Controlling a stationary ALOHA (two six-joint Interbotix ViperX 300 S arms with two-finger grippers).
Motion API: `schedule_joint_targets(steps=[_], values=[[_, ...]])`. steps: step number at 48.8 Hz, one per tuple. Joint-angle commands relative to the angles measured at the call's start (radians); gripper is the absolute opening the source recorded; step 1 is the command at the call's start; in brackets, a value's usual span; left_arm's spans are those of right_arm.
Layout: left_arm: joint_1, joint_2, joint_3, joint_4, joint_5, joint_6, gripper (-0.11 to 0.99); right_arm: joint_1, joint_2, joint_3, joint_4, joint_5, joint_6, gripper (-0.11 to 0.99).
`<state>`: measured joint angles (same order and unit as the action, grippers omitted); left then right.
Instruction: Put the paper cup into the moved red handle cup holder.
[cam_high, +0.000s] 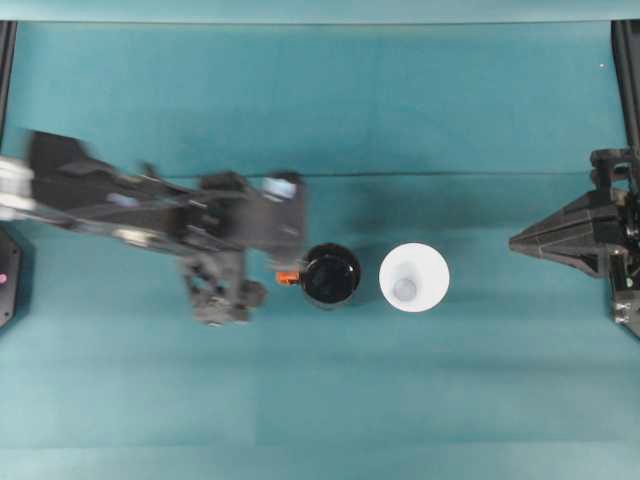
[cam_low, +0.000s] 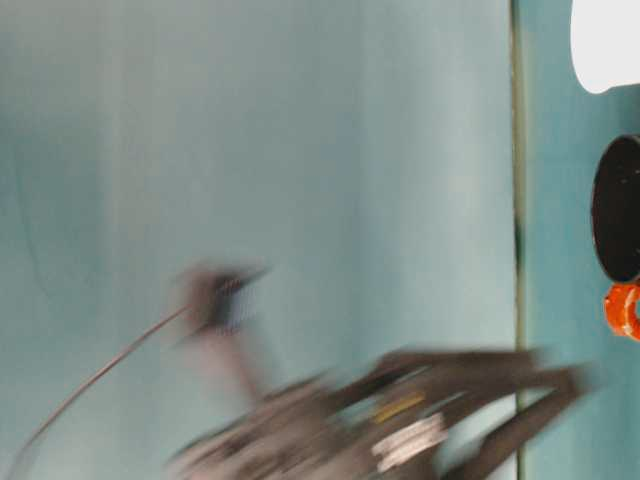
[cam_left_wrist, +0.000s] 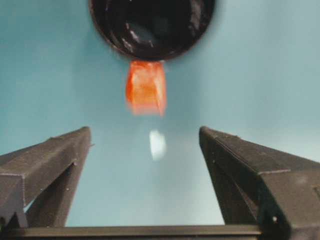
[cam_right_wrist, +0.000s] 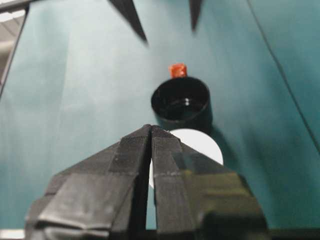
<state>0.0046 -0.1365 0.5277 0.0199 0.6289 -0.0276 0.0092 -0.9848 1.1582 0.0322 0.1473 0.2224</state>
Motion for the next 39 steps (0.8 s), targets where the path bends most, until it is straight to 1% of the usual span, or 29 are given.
schedule_joint_targets(steps=[1, 2, 3, 4, 7, 12, 14, 18, 19, 20, 21, 22, 26, 31, 32, 34, 37, 39], values=[[-0.005, -0.109, 0.035, 0.002, 0.0, 0.0, 0.96, -0.006, 0.008, -0.028, 0.002, 0.011, 0.011, -0.09], [-0.005, -0.129, 0.046, 0.003, 0.0, 0.0, 0.96, -0.009, 0.009, -0.029, 0.002, 0.015, 0.011, -0.09], [-0.005, -0.149, 0.06, 0.002, 0.0, 0.0, 0.96, -0.009, 0.011, -0.031, 0.002, 0.021, 0.011, -0.09], [-0.006, -0.169, 0.071, 0.003, 0.0, -0.002, 0.96, -0.014, 0.012, -0.034, 0.002, 0.026, 0.011, -0.09], [-0.009, -0.227, 0.115, 0.002, 0.0, -0.002, 0.96, -0.026, 0.021, -0.044, 0.002, 0.048, 0.011, -0.09], [-0.017, -0.287, 0.169, 0.003, -0.003, -0.008, 0.96, -0.064, 0.051, -0.069, 0.002, 0.1, 0.011, -0.08], [-0.02, -0.304, 0.183, 0.002, -0.006, -0.011, 0.96, -0.081, 0.069, -0.083, 0.002, 0.123, 0.011, -0.08], [-0.025, -0.33, 0.204, 0.003, -0.017, -0.017, 0.96, -0.121, 0.127, -0.124, 0.002, 0.183, 0.012, -0.07], [-0.025, -0.334, 0.209, 0.002, -0.02, -0.017, 0.96, -0.127, 0.143, -0.133, 0.002, 0.195, 0.014, -0.07], [-0.025, -0.339, 0.21, 0.003, -0.023, -0.017, 0.96, -0.137, 0.161, -0.144, 0.003, 0.21, 0.015, -0.07], [-0.025, -0.342, 0.213, 0.003, -0.026, -0.018, 0.96, -0.143, 0.178, -0.155, 0.002, 0.222, 0.018, -0.06], [-0.025, -0.345, 0.216, 0.003, -0.029, -0.018, 0.96, -0.149, 0.196, -0.166, 0.003, 0.236, 0.025, -0.06], [-0.025, -0.35, 0.221, 0.002, -0.035, -0.017, 0.96, -0.161, 0.278, -0.206, 0.002, 0.273, 0.043, -0.03], [-0.025, -0.347, 0.221, 0.003, -0.035, -0.017, 0.96, -0.161, 0.396, -0.258, 0.003, 0.308, 0.054, 0.05], [-0.025, -0.347, 0.221, 0.002, -0.035, -0.017, 0.96, -0.161, 0.416, -0.265, 0.003, 0.314, 0.054, 0.08], [-0.025, -0.347, 0.221, 0.003, -0.035, -0.017, 0.96, -0.161, 0.456, -0.288, 0.003, 0.331, 0.055, 0.16], [-0.025, -0.345, 0.222, 0.002, -0.035, -0.017, 0.96, -0.161, 0.515, -0.327, 0.002, 0.364, 0.055, 0.31], [-0.025, -0.345, 0.222, 0.002, -0.035, -0.017, 0.96, -0.161, 0.551, -0.351, 0.003, 0.385, 0.055, 0.42]])
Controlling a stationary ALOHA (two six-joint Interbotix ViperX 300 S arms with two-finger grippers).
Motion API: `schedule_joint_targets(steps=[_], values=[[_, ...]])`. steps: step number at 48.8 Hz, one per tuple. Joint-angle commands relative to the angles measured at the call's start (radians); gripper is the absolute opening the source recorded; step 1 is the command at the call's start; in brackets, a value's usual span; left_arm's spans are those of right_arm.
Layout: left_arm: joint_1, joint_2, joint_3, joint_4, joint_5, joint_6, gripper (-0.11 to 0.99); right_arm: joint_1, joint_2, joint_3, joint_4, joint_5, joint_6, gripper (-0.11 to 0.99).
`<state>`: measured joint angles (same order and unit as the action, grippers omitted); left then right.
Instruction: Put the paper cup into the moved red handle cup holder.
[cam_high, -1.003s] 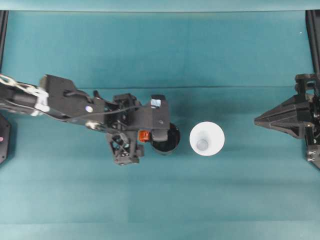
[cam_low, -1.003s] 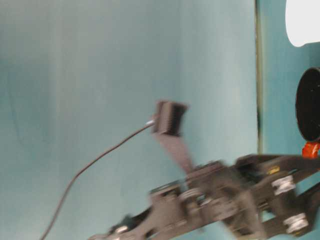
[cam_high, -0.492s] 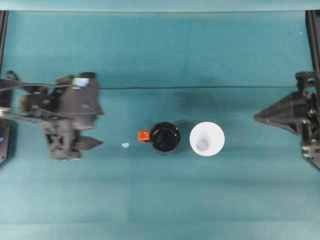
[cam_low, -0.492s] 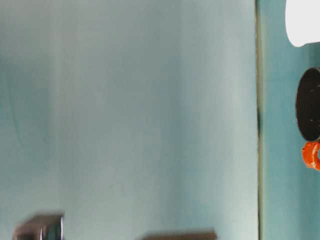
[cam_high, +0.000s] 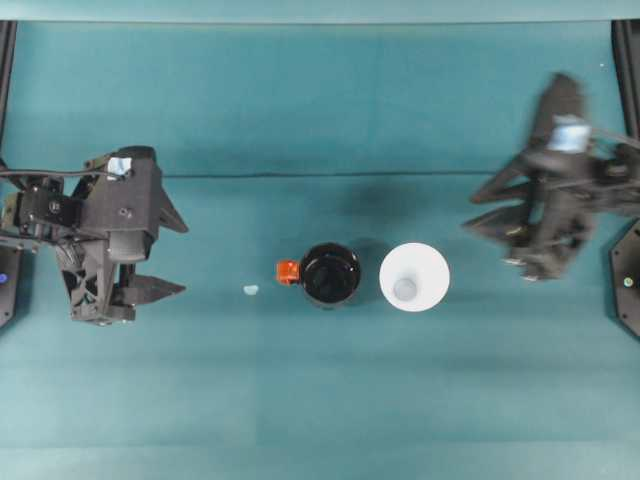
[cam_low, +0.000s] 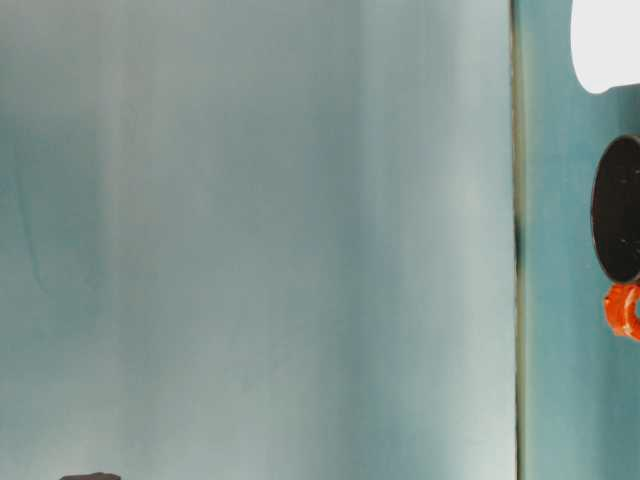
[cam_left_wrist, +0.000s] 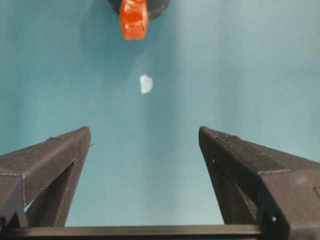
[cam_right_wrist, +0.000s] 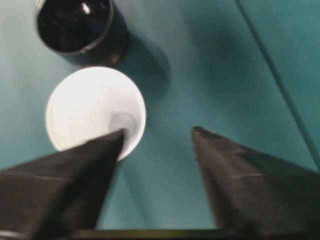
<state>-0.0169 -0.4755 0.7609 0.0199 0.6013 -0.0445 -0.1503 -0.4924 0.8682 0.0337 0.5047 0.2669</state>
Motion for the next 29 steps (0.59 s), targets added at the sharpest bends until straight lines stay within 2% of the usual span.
schedule_joint_targets(steps=[1, 6, 10, 20, 26, 29], values=[[-0.003, -0.006, -0.011, 0.002, -0.008, 0.0, 0.96, -0.002, 0.075, -0.074, 0.0, 0.038, 0.011, 0.48], [-0.003, -0.008, -0.005, 0.002, -0.008, 0.0, 0.96, -0.002, 0.153, -0.126, 0.0, 0.084, 0.005, 0.8], [-0.003, -0.009, -0.002, 0.003, -0.008, -0.002, 0.96, -0.002, 0.209, -0.15, 0.002, 0.106, 0.009, 0.95], [-0.003, -0.006, 0.003, 0.002, -0.009, -0.002, 0.96, 0.006, 0.314, -0.163, 0.002, 0.114, 0.012, 0.96], [-0.003, -0.006, 0.005, 0.002, -0.011, -0.002, 0.96, 0.012, 0.379, -0.158, 0.017, 0.106, 0.009, 0.96], [-0.003, -0.005, 0.005, 0.002, -0.017, -0.002, 0.96, 0.015, 0.405, -0.158, 0.018, 0.094, 0.009, 0.96]])
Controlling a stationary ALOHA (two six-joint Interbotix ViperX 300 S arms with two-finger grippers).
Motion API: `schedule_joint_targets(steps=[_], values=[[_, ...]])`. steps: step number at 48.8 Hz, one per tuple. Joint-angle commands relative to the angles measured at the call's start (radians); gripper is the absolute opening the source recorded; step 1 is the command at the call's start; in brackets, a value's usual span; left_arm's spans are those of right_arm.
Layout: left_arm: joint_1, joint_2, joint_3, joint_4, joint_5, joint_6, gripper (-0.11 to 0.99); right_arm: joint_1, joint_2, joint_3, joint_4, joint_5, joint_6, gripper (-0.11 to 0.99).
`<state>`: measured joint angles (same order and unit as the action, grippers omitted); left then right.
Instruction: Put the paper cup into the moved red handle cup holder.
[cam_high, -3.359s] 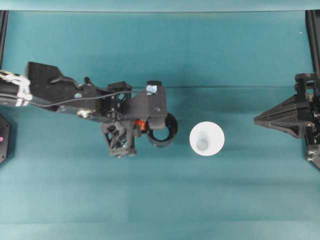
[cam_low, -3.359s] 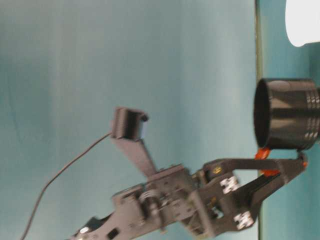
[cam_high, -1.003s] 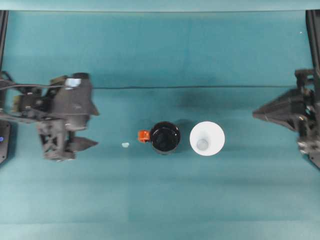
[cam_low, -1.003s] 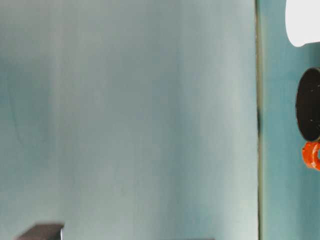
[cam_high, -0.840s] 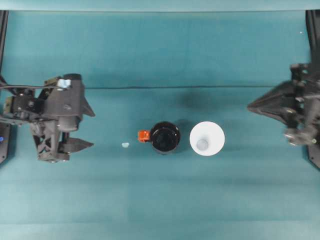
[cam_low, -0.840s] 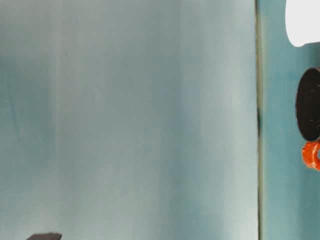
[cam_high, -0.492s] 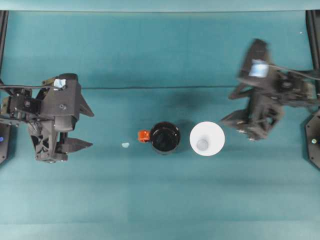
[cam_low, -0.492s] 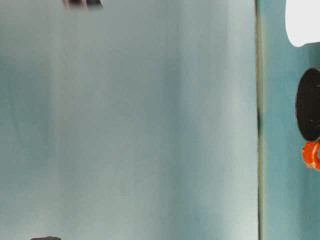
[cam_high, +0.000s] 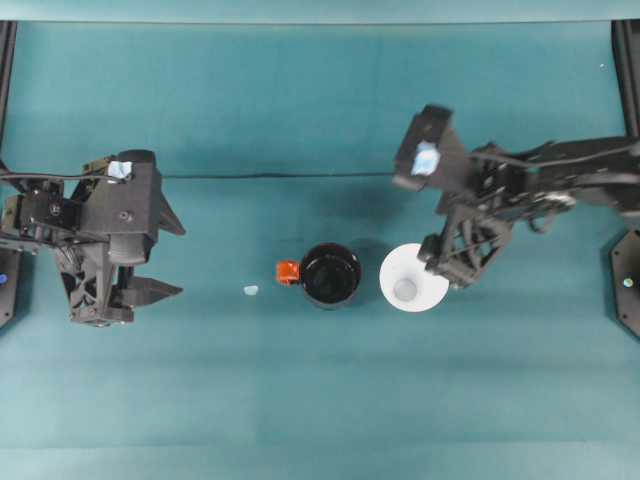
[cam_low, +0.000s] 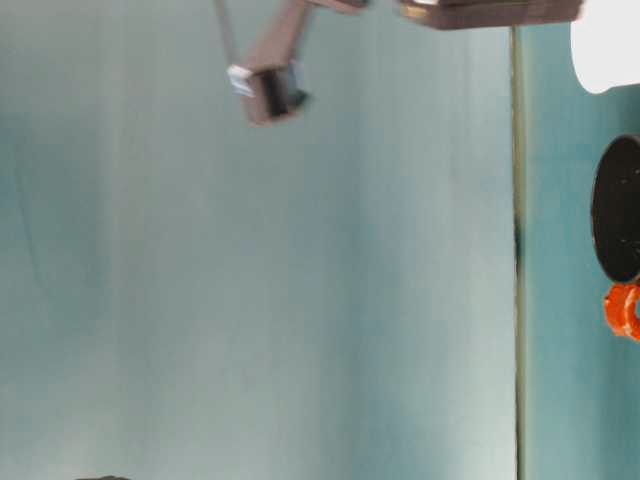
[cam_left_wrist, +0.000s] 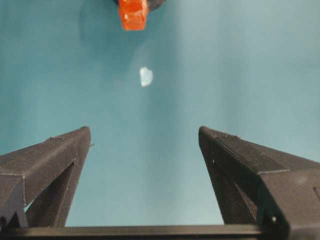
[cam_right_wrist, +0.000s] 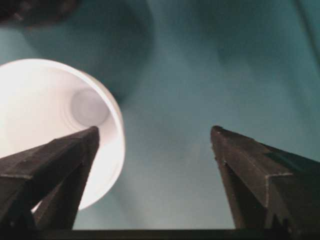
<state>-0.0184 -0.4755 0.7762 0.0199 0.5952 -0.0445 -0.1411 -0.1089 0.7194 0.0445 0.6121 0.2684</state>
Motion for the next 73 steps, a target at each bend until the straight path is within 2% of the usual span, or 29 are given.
schedule_joint_targets(steps=[1, 12, 17, 21, 26, 29, 34, 37, 45, 53, 56, 62, 66, 69, 73], values=[[-0.002, -0.005, -0.011, 0.002, -0.012, -0.002, 0.96, 0.008, 0.031, -0.009, 0.008, -0.018, 0.008, 0.96], [-0.002, -0.005, -0.008, 0.003, -0.018, -0.002, 0.96, 0.012, 0.086, -0.017, 0.011, -0.049, 0.011, 0.93], [-0.002, -0.005, -0.006, 0.002, -0.018, -0.002, 0.96, 0.012, 0.091, -0.026, 0.014, -0.048, 0.011, 0.87], [-0.002, -0.003, -0.005, 0.003, -0.018, -0.002, 0.96, 0.012, 0.092, -0.031, 0.021, -0.046, 0.011, 0.69], [-0.002, -0.003, -0.003, 0.002, -0.018, -0.002, 0.95, 0.025, 0.095, -0.037, 0.032, -0.046, 0.009, 0.38], [-0.002, -0.003, -0.003, 0.003, -0.018, -0.002, 0.95, 0.031, 0.097, -0.04, 0.032, -0.046, 0.009, 0.22], [-0.002, -0.005, -0.003, 0.002, -0.018, -0.002, 0.95, 0.04, 0.098, -0.043, 0.032, -0.046, 0.009, 0.01], [-0.002, -0.003, -0.003, 0.002, -0.018, -0.002, 0.95, 0.044, 0.097, -0.046, 0.034, -0.043, 0.009, -0.05], [-0.002, -0.003, -0.003, 0.003, -0.025, -0.003, 0.95, 0.046, 0.08, -0.067, 0.037, 0.011, 0.011, -0.11], [-0.002, -0.003, -0.003, 0.002, -0.026, -0.003, 0.95, 0.035, 0.02, -0.14, 0.034, 0.143, 0.005, -0.11], [-0.002, -0.005, -0.003, 0.002, -0.026, -0.003, 0.95, 0.021, -0.011, -0.176, 0.029, 0.199, 0.003, -0.11], [-0.002, -0.005, -0.003, 0.002, -0.026, -0.003, 0.95, -0.011, -0.063, -0.264, 0.029, 0.302, 0.003, -0.11], [-0.002, -0.005, -0.003, 0.003, -0.026, -0.005, 0.95, -0.018, -0.071, -0.316, 0.028, 0.341, 0.002, -0.11], [-0.002, -0.005, -0.003, 0.002, -0.026, -0.009, 0.95, -0.018, -0.061, -0.354, 0.029, 0.354, 0.002, -0.11], [-0.002, -0.005, -0.003, 0.002, -0.026, -0.018, 0.95, -0.008, -0.028, -0.394, 0.028, 0.356, 0.002, -0.11]])
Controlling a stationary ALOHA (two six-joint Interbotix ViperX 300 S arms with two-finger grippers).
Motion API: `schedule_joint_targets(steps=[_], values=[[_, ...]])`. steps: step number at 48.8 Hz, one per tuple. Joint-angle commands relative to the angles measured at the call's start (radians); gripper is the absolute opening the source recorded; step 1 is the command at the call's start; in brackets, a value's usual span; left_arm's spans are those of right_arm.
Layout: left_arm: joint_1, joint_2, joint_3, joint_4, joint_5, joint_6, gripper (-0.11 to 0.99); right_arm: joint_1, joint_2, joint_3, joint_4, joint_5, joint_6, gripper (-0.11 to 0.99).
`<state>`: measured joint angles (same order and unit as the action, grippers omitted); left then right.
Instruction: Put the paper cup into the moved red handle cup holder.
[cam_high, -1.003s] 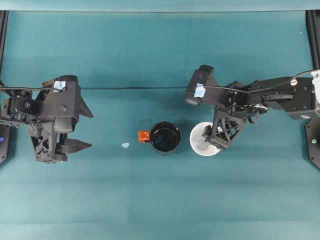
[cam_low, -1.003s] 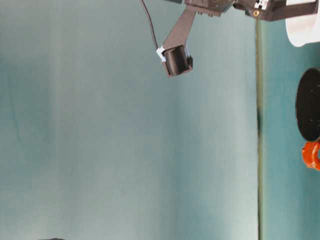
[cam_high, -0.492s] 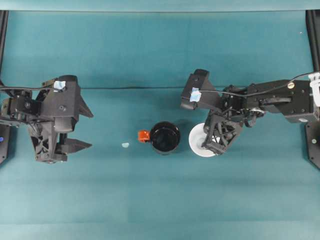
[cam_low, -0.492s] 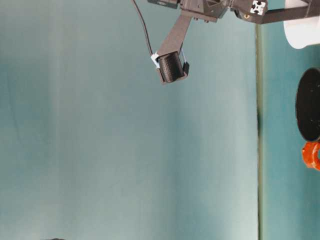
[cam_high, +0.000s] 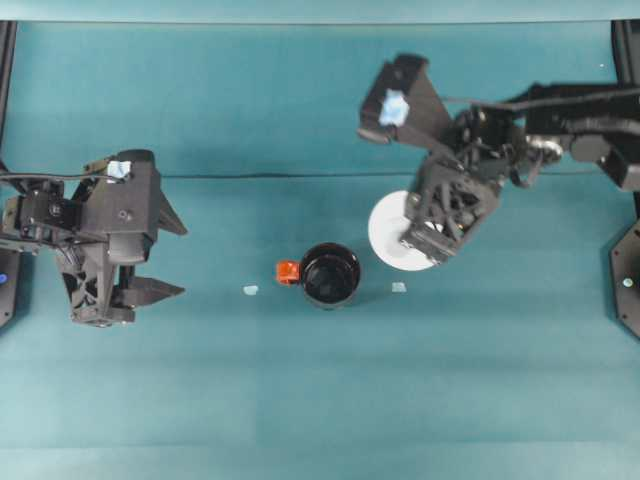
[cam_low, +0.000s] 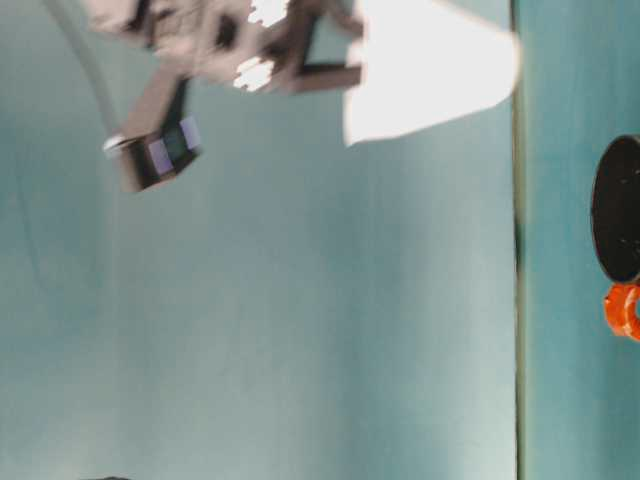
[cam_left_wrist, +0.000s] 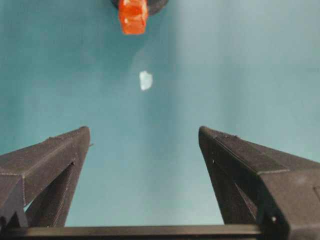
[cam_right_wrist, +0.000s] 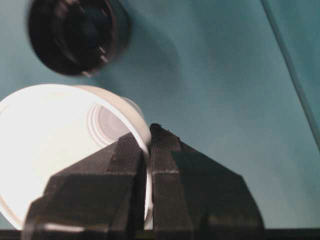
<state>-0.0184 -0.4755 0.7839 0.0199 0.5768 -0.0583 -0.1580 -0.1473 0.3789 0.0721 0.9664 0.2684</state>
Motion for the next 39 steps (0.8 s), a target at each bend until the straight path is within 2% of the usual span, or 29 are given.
schedule_joint_targets(steps=[1, 9, 13, 24, 28, 32, 39], values=[[-0.002, -0.005, -0.011, 0.002, -0.008, -0.006, 0.95, 0.012, 0.021, -0.064, 0.0, 0.002, 0.0, -0.11], [-0.002, -0.003, -0.011, 0.002, -0.008, -0.021, 0.95, 0.031, 0.118, -0.129, 0.0, -0.012, -0.003, -0.11], [-0.002, -0.005, -0.011, 0.003, -0.008, -0.021, 0.95, 0.046, 0.169, -0.15, -0.002, -0.044, -0.003, -0.11], [-0.002, -0.005, -0.011, 0.002, -0.008, -0.021, 0.95, 0.069, 0.256, -0.15, -0.005, -0.152, -0.005, -0.11], [-0.002, -0.005, -0.009, 0.002, -0.008, -0.021, 0.95, 0.074, 0.284, -0.14, -0.017, -0.161, -0.005, -0.11], [-0.002, -0.003, -0.009, 0.002, -0.008, -0.021, 0.95, 0.075, 0.31, -0.129, -0.035, -0.173, -0.005, -0.11], [-0.002, -0.003, -0.008, 0.003, -0.011, -0.021, 0.95, 0.077, 0.334, -0.118, -0.041, -0.204, -0.005, -0.11]])
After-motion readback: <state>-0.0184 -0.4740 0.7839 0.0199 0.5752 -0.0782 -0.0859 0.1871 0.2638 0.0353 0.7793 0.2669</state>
